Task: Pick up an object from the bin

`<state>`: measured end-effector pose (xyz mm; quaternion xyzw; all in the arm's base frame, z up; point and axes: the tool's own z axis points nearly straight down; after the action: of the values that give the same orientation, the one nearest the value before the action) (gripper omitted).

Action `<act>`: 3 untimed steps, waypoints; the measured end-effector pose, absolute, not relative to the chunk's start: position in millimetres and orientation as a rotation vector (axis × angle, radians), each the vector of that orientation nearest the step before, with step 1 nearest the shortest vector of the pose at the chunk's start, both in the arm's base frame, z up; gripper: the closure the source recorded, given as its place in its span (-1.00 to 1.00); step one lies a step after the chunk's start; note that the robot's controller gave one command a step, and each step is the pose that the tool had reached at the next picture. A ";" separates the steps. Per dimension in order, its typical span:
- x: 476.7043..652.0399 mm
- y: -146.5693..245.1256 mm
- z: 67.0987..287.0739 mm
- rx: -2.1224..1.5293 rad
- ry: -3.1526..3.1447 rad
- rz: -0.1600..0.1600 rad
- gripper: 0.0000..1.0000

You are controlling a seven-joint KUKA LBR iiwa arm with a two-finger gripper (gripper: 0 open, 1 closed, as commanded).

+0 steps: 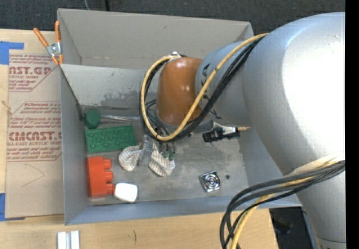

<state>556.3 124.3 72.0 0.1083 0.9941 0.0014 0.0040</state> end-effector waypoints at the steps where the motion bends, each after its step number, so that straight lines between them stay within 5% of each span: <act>1: 556.3 124.2 72.0 0.340 3.115 0.005 1.00; 3: 560.2 121.3 76.8 0.313 3.118 0.005 1.00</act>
Offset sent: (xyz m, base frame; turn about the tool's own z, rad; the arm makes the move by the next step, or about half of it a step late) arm -0.0028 -0.0015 0.0002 -0.0128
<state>560.2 121.3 76.8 0.0998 0.9950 0.0017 0.0039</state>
